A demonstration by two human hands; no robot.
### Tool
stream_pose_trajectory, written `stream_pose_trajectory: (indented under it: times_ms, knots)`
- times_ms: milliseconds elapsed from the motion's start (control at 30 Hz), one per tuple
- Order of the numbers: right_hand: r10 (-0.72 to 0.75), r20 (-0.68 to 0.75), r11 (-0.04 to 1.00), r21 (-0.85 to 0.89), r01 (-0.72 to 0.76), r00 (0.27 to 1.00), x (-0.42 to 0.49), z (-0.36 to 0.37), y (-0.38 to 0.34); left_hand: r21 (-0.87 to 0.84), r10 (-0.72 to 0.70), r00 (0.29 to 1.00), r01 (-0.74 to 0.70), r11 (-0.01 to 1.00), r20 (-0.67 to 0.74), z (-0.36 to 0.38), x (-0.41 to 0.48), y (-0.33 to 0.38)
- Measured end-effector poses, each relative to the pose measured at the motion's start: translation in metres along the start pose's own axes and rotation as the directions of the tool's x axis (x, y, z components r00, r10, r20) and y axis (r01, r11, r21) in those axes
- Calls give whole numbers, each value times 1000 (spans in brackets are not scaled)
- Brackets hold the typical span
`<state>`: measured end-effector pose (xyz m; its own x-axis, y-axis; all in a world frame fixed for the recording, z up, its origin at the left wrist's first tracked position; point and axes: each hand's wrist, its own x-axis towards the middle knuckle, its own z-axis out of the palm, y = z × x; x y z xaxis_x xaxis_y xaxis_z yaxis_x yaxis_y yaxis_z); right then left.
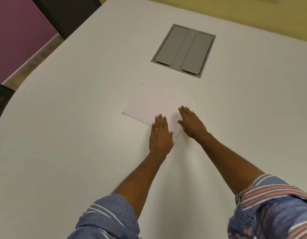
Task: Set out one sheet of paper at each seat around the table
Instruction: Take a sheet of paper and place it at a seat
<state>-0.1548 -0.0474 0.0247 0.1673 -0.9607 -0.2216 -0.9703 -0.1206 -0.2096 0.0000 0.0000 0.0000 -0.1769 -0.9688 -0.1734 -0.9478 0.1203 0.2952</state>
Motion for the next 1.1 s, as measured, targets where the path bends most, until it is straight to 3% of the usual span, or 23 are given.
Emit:
stream_pose_trajectory:
  times_ms: [533,933,1033,1100]
  knots:
    - [155,61,974,160,-163,986,69,26,46,-57,39,990,-32,998,138,50,45,-4]
    - [96,-60,995,8,-95,994,69,49,41,-27,49,992,-46,999,119,62,47,-6]
    - [61,-93,991,126,-49,994,69,45,34,-46,53,991,-47,998,120,62,48,-6]
    - [78,-124,944,329,-33,989,71,39,26,-55,51,991,-44,997,124,61,49,-6]
